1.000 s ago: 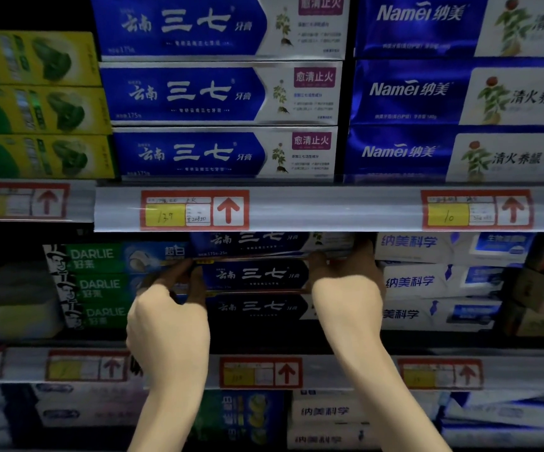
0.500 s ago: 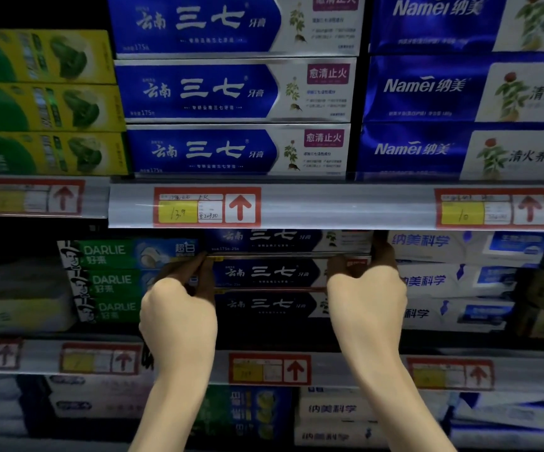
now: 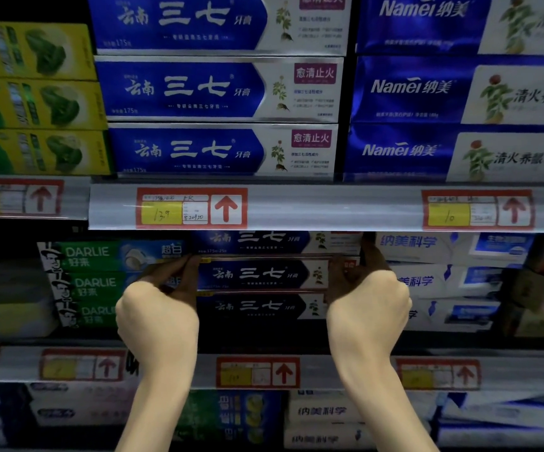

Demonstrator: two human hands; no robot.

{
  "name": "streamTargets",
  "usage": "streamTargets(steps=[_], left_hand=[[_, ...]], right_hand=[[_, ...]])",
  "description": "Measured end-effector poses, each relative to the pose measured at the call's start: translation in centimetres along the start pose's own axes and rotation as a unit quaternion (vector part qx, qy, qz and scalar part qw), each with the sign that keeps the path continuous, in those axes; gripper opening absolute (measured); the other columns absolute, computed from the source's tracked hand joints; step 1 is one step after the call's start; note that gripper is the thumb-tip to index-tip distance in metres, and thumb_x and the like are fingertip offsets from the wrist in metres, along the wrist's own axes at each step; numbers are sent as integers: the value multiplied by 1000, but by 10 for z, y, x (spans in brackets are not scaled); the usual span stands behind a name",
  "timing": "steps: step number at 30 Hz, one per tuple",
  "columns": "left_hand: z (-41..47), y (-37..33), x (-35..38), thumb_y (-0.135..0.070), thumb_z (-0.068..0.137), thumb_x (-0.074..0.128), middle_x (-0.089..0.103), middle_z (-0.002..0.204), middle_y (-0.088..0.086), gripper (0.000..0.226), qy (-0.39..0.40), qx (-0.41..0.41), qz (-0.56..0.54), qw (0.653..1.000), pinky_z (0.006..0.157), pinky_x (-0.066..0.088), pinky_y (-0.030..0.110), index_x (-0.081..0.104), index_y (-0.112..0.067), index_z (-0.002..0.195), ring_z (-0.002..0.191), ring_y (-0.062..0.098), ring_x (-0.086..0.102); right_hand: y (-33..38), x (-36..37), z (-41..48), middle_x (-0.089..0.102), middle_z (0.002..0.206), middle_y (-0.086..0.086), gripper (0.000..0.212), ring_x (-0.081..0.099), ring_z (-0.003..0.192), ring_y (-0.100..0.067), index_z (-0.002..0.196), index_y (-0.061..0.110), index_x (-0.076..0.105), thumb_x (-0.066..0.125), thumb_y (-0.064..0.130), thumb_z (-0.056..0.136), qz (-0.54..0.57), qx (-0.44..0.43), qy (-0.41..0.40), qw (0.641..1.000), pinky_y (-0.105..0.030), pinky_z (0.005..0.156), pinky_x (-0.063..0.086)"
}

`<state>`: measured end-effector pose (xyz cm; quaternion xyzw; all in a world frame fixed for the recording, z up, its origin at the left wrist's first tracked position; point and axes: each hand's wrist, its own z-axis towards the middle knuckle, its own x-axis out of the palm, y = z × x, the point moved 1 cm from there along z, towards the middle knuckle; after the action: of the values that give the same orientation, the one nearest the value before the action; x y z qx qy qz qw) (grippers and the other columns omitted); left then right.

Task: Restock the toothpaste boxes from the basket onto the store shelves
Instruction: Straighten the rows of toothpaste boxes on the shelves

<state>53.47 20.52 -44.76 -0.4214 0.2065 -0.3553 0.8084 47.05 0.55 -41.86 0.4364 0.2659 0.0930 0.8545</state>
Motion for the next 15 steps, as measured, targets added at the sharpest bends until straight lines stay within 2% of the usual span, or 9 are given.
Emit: streamTargets(steps=[3,5,8,10,12,13,14,15], left_hand=[[0,1,0,-24,90,80,78,97,12,20,-3,1,-2,1000,74,52,35,82,-14,107,81,29,69],[0,1,0,-24,90,80,78,97,14,21,-3,1,5,1000,72,50,34,81,-14,108,78,28,67],[-2,-2,-1,-24,91,79,78,91,15,21,-4,10,13,1000,69,49,35,81,-13,109,73,32,67],[-3,-6,-3,-25,91,79,74,80,13,21,-4,19,20,1000,65,48,34,81,-12,108,62,28,63],[-4,-10,-5,-28,92,78,70,74,10,24,-8,24,26,999,61,46,33,81,-11,108,55,26,59],[-6,-12,-5,-31,92,78,71,74,12,26,-9,23,27,999,59,46,33,80,-11,109,54,29,59],[-6,-13,-6,-34,92,77,71,72,13,28,-12,20,29,999,55,46,33,80,-12,109,53,31,59],[-7,-14,-7,-38,92,77,70,70,13,30,-12,17,35,999,53,46,33,80,-14,109,52,32,59]], right_hand=[[1,-2,-1,74,88,-18,40,68,83,-43,134,6,65,71,16,95,7,-21,-16,1000,-48,78,58],[1,-3,0,74,90,-18,48,68,85,-42,139,8,62,72,7,92,-6,-27,-16,999,-48,80,58],[1,-4,-1,74,88,-18,48,67,83,-42,141,10,61,72,13,94,-3,-32,-24,999,-46,78,56],[2,-3,-2,72,85,-20,34,66,81,-43,128,3,68,70,9,94,2,-20,-14,1000,-46,76,55],[3,-4,-5,69,75,-18,12,65,71,-40,100,2,72,72,-1,89,-4,-29,-31,999,-42,69,53],[2,-4,-6,63,66,-12,14,62,64,-37,83,6,67,71,-8,85,-10,-25,-43,999,-39,65,50],[2,-3,-8,55,59,-5,30,56,59,-32,70,12,55,69,-13,81,-11,-18,-50,999,-37,62,46],[3,-6,-10,47,55,1,36,53,55,-30,66,13,48,66,-16,78,-5,-14,-48,999,-35,60,43]])
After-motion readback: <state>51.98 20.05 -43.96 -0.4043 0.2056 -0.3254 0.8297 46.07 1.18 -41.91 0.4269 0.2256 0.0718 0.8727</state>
